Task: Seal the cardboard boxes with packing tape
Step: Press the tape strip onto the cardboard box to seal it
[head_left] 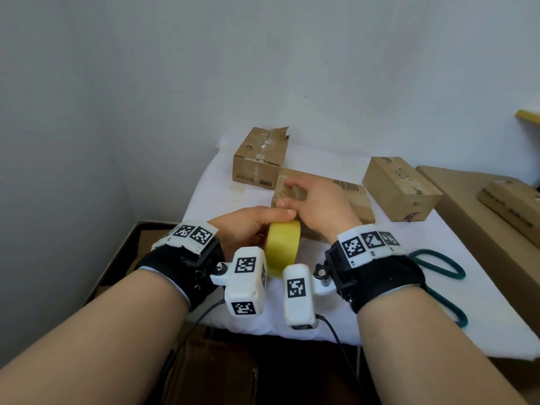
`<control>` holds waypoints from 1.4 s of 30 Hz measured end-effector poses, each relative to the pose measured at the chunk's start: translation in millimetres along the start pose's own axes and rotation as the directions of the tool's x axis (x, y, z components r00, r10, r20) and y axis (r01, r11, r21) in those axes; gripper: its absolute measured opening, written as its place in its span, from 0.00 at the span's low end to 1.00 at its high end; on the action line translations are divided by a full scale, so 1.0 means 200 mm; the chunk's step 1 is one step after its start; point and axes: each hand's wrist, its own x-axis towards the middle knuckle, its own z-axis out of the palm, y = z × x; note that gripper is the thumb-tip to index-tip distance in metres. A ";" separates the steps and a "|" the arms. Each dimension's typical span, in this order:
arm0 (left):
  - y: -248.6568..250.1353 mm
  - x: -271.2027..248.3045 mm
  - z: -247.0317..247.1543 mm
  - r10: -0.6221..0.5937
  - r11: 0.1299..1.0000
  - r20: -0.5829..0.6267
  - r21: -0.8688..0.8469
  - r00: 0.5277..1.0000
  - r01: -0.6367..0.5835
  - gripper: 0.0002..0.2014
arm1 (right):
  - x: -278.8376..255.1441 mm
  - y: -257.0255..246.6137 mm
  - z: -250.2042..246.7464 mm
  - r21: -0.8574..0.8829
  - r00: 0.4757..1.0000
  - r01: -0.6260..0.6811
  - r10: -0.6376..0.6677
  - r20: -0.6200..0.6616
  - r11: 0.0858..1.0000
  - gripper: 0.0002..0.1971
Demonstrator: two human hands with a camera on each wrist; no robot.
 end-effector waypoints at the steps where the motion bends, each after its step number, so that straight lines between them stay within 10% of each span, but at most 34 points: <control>1: 0.00 0.00 0.00 -0.029 1.000 -0.001 -0.002 1.000 0.029 0.32 | 0.00 0.01 0.01 -0.008 1.000 -0.004 0.004 -0.008 1.000 0.29; 29: 0.00 -0.03 0.00 -0.056 0.992 0.023 -0.112 0.998 0.058 0.37 | -0.03 -0.05 0.01 -0.169 0.998 -0.001 -0.009 -0.060 0.986 0.29; 42: 0.02 -0.06 0.04 -0.023 0.995 -0.037 -0.097 0.999 0.019 0.35 | -0.03 0.06 -0.05 0.044 0.996 0.077 -0.079 0.044 0.996 0.23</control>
